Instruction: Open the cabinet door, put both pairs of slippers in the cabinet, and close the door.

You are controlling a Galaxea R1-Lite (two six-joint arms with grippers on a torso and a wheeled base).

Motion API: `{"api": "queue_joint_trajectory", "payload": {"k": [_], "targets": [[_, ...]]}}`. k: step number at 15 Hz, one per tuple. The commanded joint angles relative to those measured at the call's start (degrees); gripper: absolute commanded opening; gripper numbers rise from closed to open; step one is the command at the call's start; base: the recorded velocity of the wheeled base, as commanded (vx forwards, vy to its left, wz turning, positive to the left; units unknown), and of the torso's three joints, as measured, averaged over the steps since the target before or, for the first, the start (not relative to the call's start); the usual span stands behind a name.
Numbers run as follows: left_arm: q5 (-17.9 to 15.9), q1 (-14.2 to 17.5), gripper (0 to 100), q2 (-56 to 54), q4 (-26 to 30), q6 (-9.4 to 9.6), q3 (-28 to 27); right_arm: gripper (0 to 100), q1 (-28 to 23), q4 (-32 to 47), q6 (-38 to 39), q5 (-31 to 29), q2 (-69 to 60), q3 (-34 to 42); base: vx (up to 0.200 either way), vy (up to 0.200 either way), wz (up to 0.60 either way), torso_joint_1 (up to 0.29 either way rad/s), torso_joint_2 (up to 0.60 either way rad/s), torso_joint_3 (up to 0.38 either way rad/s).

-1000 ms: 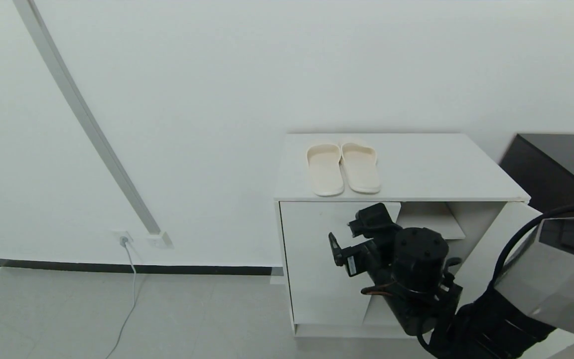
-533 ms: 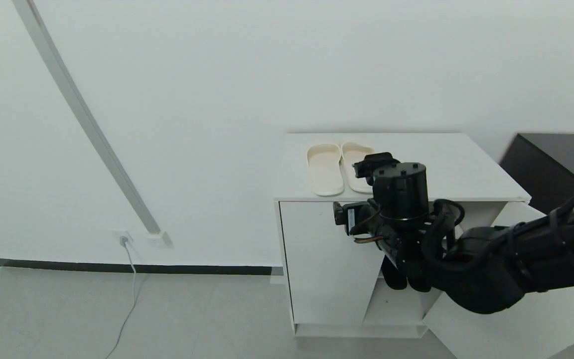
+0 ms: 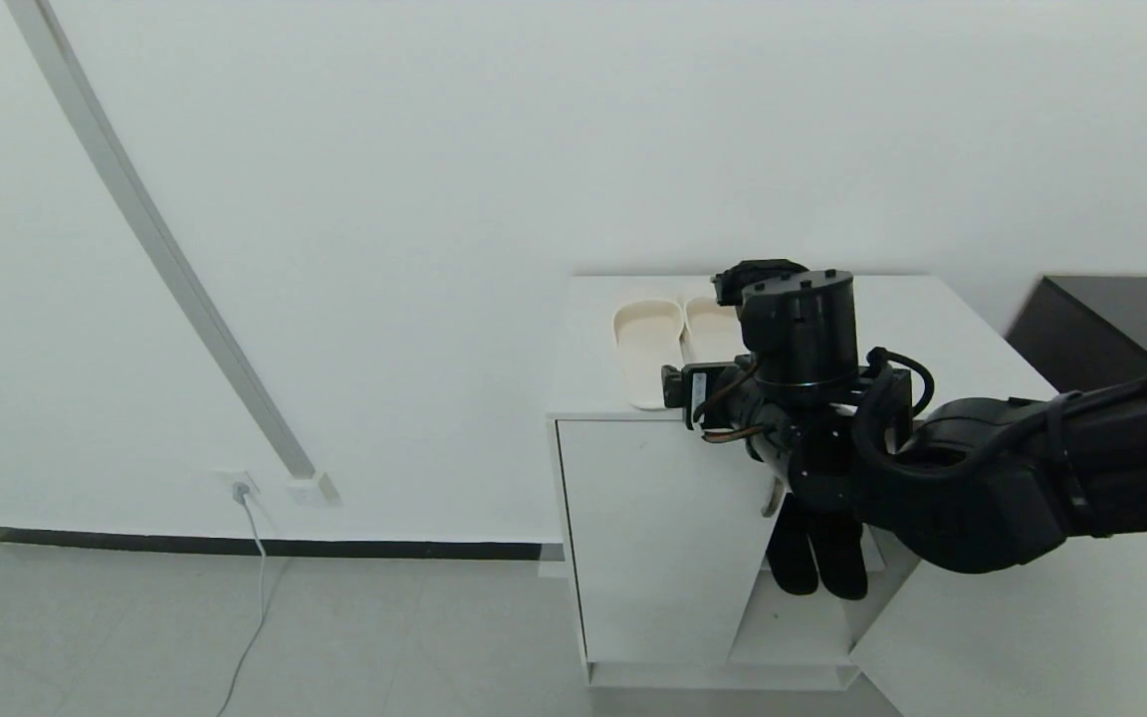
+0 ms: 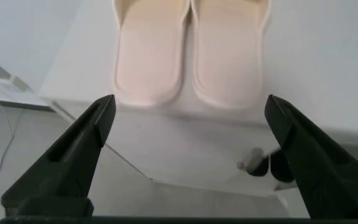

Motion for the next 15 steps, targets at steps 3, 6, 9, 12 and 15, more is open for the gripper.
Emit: {"api": "queue_joint_trajectory", "payload": {"k": [3, 6, 9, 12, 15], "targets": [[0.0, 0.0, 0, 0.1, 0.0, -0.01, 0.0, 100, 0.0, -0.6, 0.4, 0.0, 1.1, 0.3, 0.2, 0.0, 0.0, 0.01, 0.01, -0.002], [0.0, 0.0, 0, 0.0, 0.0, -0.01, 0.0, 100, 0.4, -3.2, -0.1, 0.0, 2.3, 0.9, 0.2, 0.0, 0.0, 0.004, 0.0, 0.001], [0.0, 0.0, 0, 0.0, 0.0, -0.01, 0.0, 100, 0.4, -4.9, 0.3, 0.0, 4.3, 2.4, 0.067, 0.0, 0.0, 0.001, 0.0, 0.002], [0.0, 0.0, 0, 0.0, 0.0, -0.01, 0.0, 100, 0.2, -10.6, -1.0, 0.3, 6.8, 3.1, 0.0, 0.0, 0.0, 0.0, 0.0, 0.0], [0.0, 0.0, 0, 0.0, 0.0, -0.01, 0.0, 100, -0.1, -10.9, -2.8, 0.9, 8.4, -0.1, 0.0, 0.0, 0.0, 0.0, 0.0, 0.0]]}}
